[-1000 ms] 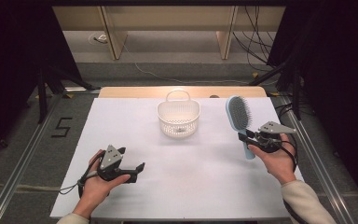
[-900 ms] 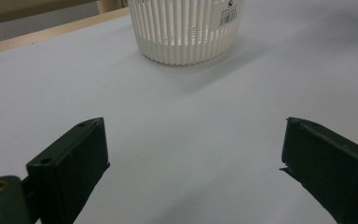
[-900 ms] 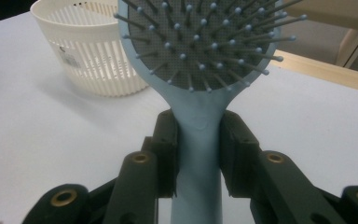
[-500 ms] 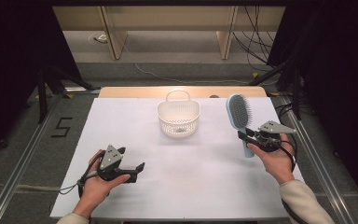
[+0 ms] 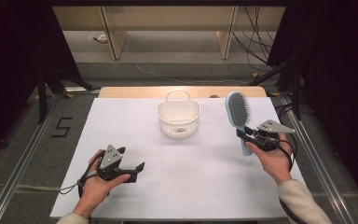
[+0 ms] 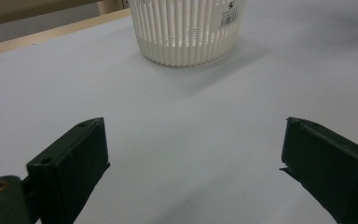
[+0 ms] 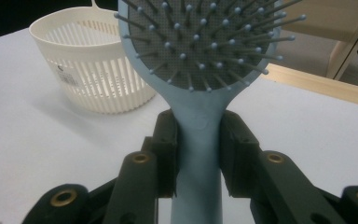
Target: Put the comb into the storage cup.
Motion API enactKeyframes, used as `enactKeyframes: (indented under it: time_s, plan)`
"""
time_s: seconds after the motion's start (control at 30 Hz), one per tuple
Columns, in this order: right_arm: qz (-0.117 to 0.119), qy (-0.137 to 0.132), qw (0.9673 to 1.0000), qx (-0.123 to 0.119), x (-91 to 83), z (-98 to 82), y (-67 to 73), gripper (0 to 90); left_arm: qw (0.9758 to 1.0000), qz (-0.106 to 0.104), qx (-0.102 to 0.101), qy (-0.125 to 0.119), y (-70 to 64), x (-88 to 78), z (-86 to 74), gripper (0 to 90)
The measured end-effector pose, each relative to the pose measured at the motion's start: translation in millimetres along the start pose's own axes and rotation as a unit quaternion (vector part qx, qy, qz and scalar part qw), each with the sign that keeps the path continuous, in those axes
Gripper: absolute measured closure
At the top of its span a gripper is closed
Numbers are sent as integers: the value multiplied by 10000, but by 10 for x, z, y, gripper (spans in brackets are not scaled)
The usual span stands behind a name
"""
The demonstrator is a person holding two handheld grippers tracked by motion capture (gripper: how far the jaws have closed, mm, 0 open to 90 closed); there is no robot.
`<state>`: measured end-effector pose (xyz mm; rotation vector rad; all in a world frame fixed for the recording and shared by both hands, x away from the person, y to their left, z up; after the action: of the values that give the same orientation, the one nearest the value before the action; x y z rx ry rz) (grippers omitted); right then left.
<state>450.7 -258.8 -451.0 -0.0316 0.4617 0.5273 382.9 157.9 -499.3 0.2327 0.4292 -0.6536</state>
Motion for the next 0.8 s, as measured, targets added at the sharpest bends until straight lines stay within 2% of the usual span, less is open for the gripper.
enactKeyframes:
  time_s: [0.8]
  plan:
    - [-45,-169,9998,26,37,84,32,703,10000,-7,4,-5,1,7,7,68]
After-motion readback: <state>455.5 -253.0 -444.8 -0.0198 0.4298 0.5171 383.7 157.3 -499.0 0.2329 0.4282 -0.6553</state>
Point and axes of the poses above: each handheld gripper's, and its own axes: x roughly forward along the jaws, z roughly out of its top, y roughly to its left, the point moved 6 cm from there along x, roughly forward along the jaws, and after that the axes turned 6 degrees about x, right-handed, at the moved point
